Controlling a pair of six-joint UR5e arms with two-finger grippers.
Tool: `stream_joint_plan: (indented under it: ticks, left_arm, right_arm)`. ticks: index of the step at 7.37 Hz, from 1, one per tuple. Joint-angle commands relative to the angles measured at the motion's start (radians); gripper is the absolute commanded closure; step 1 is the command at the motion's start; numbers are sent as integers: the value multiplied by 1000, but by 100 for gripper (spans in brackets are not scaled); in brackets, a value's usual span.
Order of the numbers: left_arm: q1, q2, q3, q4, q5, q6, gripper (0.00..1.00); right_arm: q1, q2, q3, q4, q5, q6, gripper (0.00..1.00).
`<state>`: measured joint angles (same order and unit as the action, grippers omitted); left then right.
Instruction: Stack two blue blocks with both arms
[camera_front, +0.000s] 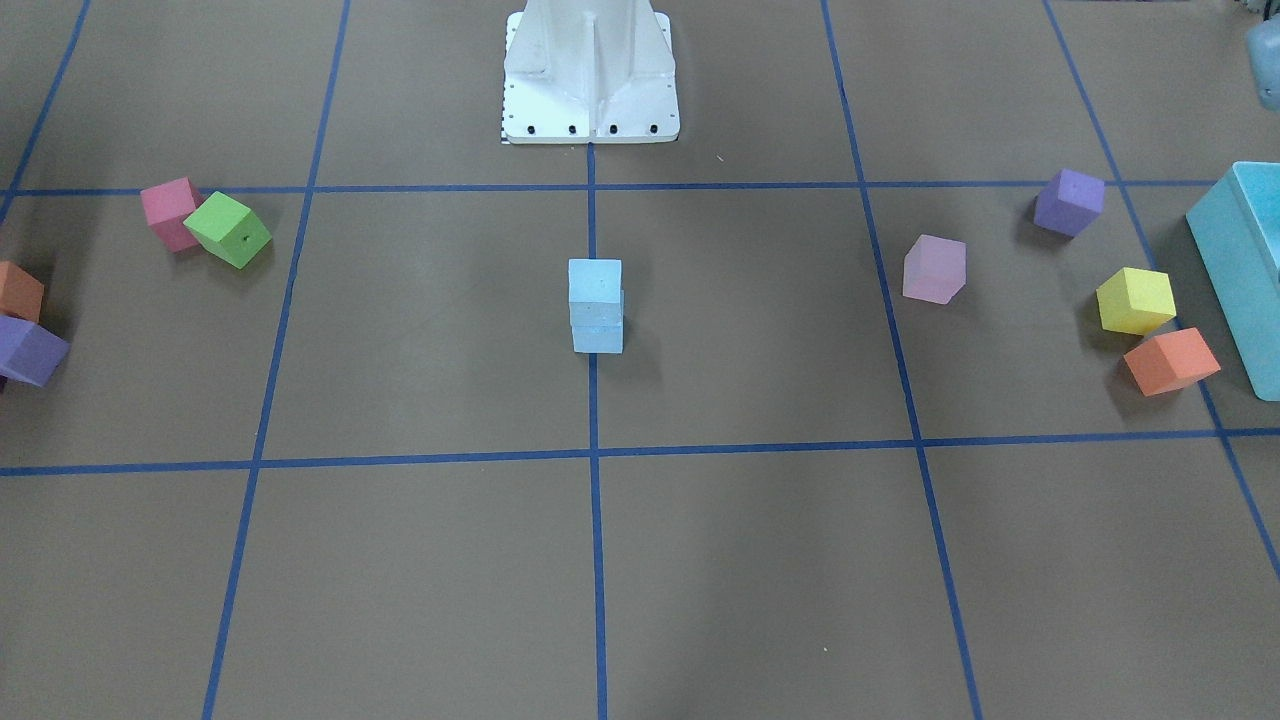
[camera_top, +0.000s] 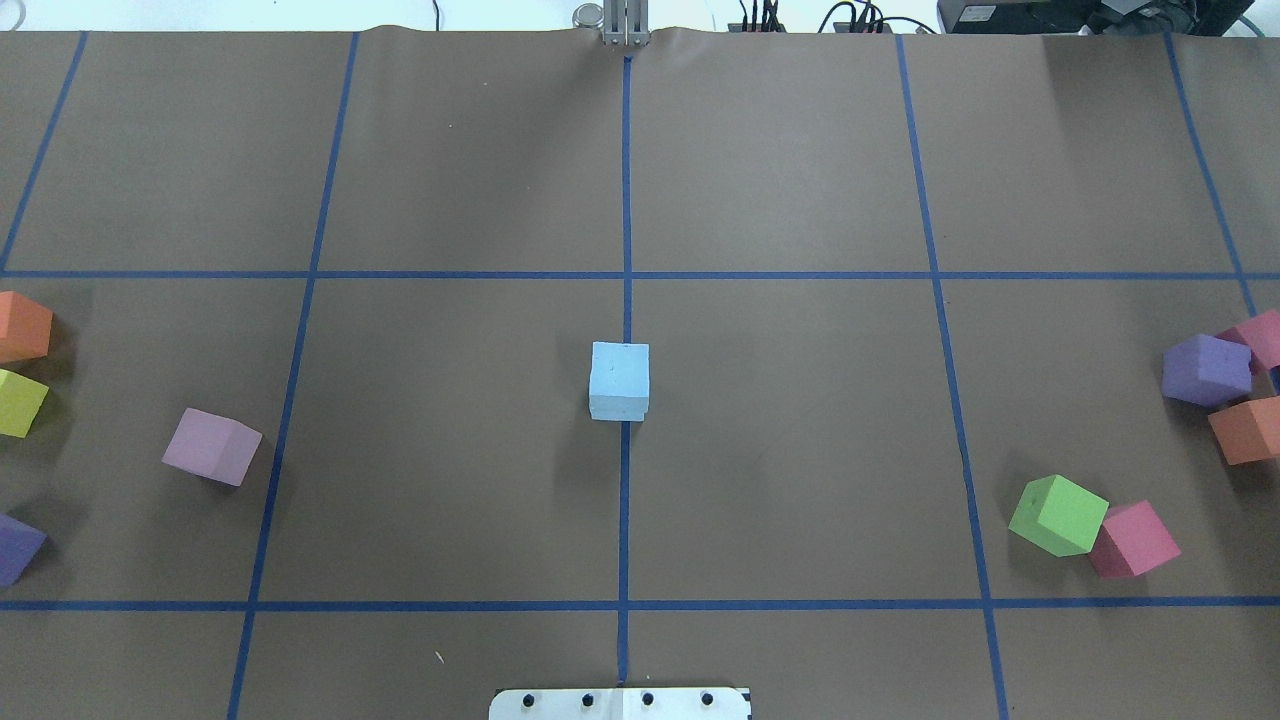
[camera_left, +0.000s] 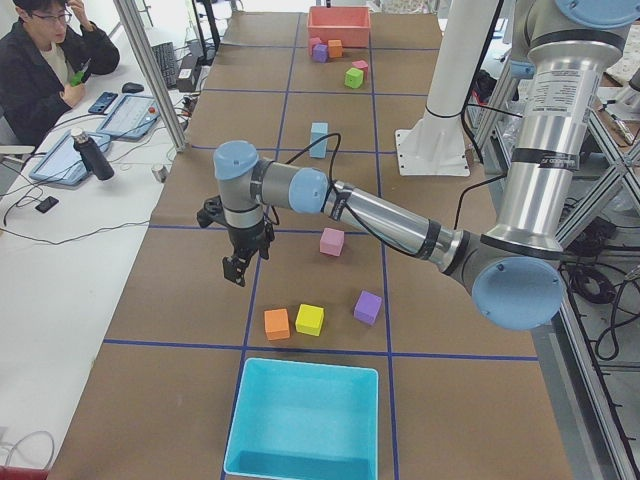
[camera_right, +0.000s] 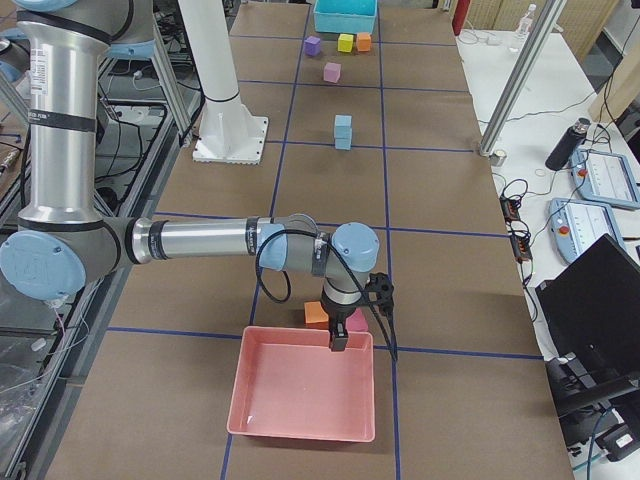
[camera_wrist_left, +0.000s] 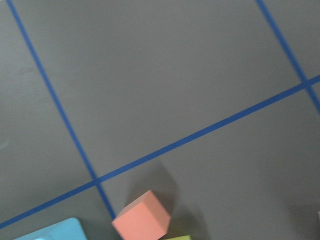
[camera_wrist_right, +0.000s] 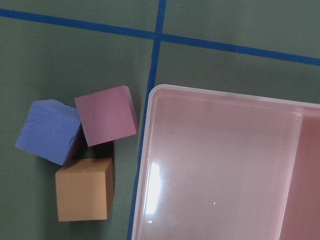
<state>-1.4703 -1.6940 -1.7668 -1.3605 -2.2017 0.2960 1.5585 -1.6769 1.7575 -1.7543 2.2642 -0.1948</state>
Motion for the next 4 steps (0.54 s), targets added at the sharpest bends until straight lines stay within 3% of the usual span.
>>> stream_joint_plan:
  ticks: [1,4]
  left_arm:
    - [-114,132,39,-63,-7,52,2]
    - [-183,278,64,-150,-251,46,2]
  right_arm:
    - [0,-3,-24,45,0,0,0]
    - [2,-4,-43,76,0,0,0]
